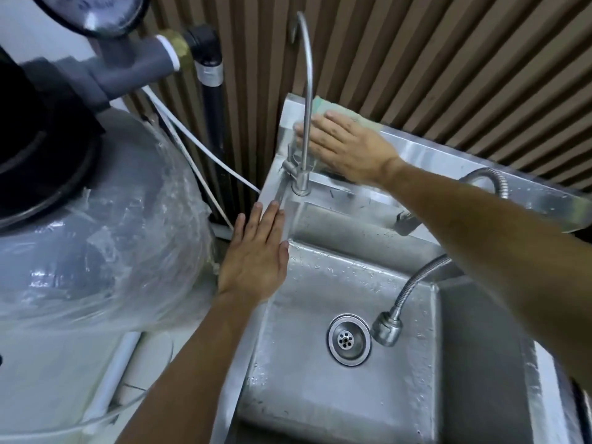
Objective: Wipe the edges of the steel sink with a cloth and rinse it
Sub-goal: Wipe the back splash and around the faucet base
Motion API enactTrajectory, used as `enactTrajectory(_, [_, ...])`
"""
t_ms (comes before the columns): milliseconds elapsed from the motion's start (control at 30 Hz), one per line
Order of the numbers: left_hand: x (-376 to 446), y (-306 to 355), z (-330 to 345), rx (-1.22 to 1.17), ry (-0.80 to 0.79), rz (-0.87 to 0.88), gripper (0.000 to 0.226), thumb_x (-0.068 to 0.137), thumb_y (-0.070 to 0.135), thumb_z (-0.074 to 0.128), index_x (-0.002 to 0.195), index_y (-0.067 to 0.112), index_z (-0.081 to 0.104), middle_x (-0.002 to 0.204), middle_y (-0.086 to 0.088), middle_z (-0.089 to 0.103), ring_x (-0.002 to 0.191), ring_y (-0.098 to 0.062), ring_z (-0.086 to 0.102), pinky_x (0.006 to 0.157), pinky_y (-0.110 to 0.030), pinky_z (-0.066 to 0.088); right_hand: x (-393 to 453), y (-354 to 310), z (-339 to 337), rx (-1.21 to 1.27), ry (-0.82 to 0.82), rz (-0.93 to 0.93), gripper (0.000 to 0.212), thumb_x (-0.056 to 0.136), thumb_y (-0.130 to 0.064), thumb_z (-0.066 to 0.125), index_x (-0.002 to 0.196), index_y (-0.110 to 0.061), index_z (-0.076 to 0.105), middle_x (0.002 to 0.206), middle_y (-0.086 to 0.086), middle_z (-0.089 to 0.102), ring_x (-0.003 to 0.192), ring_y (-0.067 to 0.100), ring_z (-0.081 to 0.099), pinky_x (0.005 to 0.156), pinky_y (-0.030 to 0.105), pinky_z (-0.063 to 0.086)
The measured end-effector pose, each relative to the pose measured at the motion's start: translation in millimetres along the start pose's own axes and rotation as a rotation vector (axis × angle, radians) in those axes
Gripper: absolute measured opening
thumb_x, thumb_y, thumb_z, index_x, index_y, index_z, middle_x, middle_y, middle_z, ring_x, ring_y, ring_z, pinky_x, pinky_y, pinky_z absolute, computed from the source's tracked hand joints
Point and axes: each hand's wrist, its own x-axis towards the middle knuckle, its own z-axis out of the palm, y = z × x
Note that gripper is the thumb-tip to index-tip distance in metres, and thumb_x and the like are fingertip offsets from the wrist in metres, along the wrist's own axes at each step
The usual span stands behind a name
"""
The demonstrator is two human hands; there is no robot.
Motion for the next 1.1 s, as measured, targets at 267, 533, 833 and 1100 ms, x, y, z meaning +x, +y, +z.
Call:
enactTrajectory(267, [0, -3, 0, 0.000, -0.017, 0.024, 0.068, 0.104, 0.043, 0.007, 0.165, 0.015, 0.015, 0.174, -0.001, 0.004, 0.160, -0.023, -0.002, 0.130, -0.047, 0.000, 50, -8, -11, -0.307, -0.073, -0.325, 0.067, 0.102, -0.019, 0.019, 0.154, 0.001, -0.019, 0.172, 0.008, -0.010, 0.159, 0.025, -0.008, 0.128, 0.046, -0.005])
enactTrajectory(533, [22, 5, -17, 0.060, 0.006, 0.020, 0.060, 0.097, 0.037, 0.026, 0.146, 0.009, 0.045, 0.151, -0.011, 0.042, 0.136, -0.034, 0.040, 0.123, -0.052, 0.022, -27, 25, 1, -0.167, -0.066, -0.378, 0.062, 0.105, -0.022, 0.004, 0.155, -0.011, -0.031, 0.165, 0.003, -0.031, 0.155, 0.021, -0.018, 0.129, 0.041, -0.006])
enactTrajectory(833, [45, 0, -7, 0.037, -0.042, 0.020, 0.064, 0.108, 0.040, 0.018, 0.166, 0.016, 0.003, 0.174, -0.001, -0.007, 0.160, -0.022, -0.011, 0.129, -0.044, -0.008, 16, -66, -2, 0.356, 0.245, 0.674, 0.055, 0.113, -0.034, 0.037, 0.162, -0.013, 0.025, 0.167, 0.010, 0.029, 0.154, 0.031, 0.029, 0.128, 0.046, 0.018])
enactTrajectory(1100, [47, 2, -7, 0.007, 0.001, 0.004, 0.062, 0.108, 0.036, 0.022, 0.166, 0.018, 0.010, 0.174, 0.004, 0.001, 0.160, -0.021, -0.002, 0.129, -0.040, -0.006, 29, -65, -5, 0.311, 0.222, 0.619, 0.058, 0.113, -0.034, 0.032, 0.165, -0.024, 0.009, 0.171, 0.011, 0.017, 0.157, 0.033, 0.018, 0.127, 0.047, 0.010])
